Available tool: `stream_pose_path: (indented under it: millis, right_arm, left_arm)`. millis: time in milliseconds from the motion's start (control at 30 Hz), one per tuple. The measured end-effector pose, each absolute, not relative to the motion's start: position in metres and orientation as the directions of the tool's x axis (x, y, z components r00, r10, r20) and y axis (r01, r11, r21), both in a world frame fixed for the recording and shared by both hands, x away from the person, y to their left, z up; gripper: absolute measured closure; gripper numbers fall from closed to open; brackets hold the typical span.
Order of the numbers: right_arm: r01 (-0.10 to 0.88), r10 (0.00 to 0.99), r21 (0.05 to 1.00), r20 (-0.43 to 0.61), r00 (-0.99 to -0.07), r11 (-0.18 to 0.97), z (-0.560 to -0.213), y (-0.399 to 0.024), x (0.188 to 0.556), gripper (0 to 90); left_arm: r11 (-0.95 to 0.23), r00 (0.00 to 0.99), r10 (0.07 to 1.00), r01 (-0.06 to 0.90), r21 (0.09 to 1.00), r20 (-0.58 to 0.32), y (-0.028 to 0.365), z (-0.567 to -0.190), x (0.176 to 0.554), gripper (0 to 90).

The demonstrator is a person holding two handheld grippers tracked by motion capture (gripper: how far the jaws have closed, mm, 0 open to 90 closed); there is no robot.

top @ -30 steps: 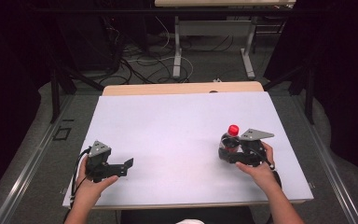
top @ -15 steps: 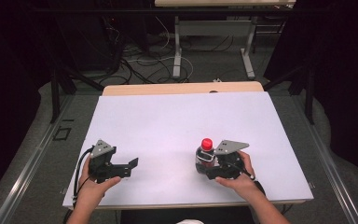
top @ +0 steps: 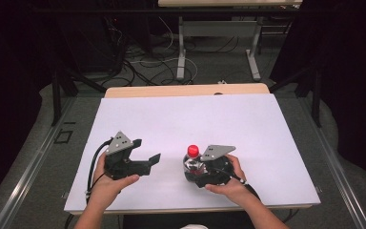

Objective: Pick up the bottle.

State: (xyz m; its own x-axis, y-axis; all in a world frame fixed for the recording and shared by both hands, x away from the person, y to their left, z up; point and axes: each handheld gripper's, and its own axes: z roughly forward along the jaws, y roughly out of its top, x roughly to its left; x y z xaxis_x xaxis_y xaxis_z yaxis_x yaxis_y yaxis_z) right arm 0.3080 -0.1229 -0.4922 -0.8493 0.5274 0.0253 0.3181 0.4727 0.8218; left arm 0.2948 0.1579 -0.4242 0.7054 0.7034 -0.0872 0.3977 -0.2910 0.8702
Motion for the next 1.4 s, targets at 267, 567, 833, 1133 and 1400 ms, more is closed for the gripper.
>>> stream_pose_path:
  millis: [267,567,833,1133,1400]
  right_arm:
    - [0.297,0.494,0.83,0.029,-0.869,0.473,-0.492,-0.108,0.314,29.4]
    - [0.287,0.44,0.824,0.051,-0.897,0.489,-0.497,-0.099,0.312,29.4]
    - [0.283,0.4,0.832,0.081,-0.913,0.478,-0.498,-0.101,0.311,29.4]
    - [0.28,0.384,0.842,0.095,-0.918,0.462,-0.496,-0.106,0.311,29.4]
    - [0.285,0.371,0.83,0.103,-0.923,0.479,-0.497,-0.105,0.31,29.4]
  left_arm:
    - [-0.281,0.757,0.639,0.394,0.875,-0.136,0.137,-0.402,0.304,28.4]
    - [-0.342,0.842,0.525,0.347,0.873,-0.129,0.118,-0.392,0.311,36.4]
    - [-0.397,0.884,0.435,0.357,0.846,-0.169,0.103,-0.393,0.311,45.2]
    - [-0.395,0.888,0.406,0.382,0.836,-0.214,0.099,-0.4,0.318,52.3]
    - [-0.424,0.899,0.39,0.368,0.828,-0.2,0.098,-0.399,0.315,61.2]
